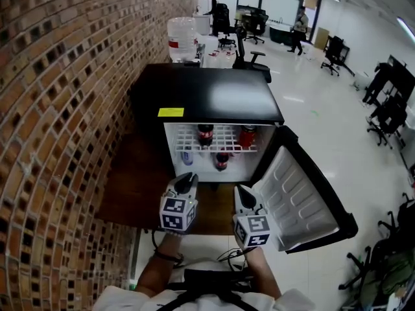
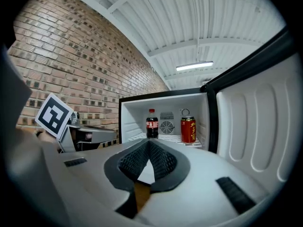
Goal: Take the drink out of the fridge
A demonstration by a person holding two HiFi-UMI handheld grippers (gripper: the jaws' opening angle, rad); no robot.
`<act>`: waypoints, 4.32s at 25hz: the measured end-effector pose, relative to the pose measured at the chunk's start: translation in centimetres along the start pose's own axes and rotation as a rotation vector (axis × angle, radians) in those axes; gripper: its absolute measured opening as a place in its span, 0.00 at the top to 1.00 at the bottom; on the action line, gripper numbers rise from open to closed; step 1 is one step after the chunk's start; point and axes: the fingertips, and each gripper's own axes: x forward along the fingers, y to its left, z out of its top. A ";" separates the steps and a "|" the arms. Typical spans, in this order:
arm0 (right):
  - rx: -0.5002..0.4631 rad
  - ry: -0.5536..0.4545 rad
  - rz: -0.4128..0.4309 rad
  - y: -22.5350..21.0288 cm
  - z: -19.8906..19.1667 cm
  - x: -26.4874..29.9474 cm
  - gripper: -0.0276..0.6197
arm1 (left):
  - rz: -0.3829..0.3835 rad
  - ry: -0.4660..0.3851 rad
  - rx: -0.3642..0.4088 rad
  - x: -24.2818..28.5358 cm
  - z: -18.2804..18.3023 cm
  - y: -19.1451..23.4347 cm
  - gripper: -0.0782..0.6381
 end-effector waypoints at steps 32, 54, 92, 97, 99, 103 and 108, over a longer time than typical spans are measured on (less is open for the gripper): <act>-0.018 -0.030 -0.049 -2.3 1.5 -1.2 0.94 | 0.043 0.019 0.074 16.6 4.6 4.2 0.22; -0.011 -0.028 -0.086 -3.7 1.4 -1.3 0.94 | 0.038 0.036 0.073 20.9 4.2 5.3 0.30; -0.018 -0.010 0.006 -0.6 1.0 0.9 0.94 | 0.029 -0.020 0.054 6.7 -0.5 3.7 0.46; -0.014 0.005 0.025 0.1 0.3 1.3 0.94 | 0.063 0.019 0.018 5.0 -4.3 5.0 0.46; -0.012 0.012 0.026 0.1 0.0 1.4 0.94 | 0.086 0.033 0.013 4.5 -5.9 5.9 0.46; -0.008 0.022 0.024 0.1 -0.5 1.3 0.94 | 0.130 0.072 -0.007 3.7 -9.7 7.6 0.46; -0.008 0.033 0.025 0.2 -1.0 1.4 0.94 | 0.182 0.112 -0.008 2.9 -13.2 9.3 0.46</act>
